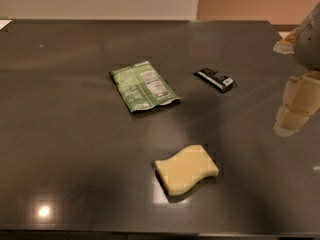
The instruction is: Pick green jalapeno chip bag
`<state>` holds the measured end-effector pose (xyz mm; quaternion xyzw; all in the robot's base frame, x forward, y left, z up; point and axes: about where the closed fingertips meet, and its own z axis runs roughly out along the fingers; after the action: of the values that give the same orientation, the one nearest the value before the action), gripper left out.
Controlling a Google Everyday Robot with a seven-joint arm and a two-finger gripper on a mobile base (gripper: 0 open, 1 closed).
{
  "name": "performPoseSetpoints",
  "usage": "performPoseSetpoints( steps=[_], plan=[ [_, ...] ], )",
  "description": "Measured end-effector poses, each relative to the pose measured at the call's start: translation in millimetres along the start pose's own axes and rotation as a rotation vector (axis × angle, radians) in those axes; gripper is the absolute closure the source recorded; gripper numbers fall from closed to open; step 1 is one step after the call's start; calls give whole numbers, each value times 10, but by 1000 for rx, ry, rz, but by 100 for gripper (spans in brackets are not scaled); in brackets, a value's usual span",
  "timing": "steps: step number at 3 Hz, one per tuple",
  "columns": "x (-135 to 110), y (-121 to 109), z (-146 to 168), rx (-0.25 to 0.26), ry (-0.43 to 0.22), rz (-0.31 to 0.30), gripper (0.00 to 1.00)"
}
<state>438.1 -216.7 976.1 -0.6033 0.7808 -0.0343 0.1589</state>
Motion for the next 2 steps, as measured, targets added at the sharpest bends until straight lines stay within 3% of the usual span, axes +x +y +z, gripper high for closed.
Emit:
performPoseSetpoints(
  steps=[2],
  plan=[
    [-89, -110, 12, -4, 3, 5, 0]
  ],
)
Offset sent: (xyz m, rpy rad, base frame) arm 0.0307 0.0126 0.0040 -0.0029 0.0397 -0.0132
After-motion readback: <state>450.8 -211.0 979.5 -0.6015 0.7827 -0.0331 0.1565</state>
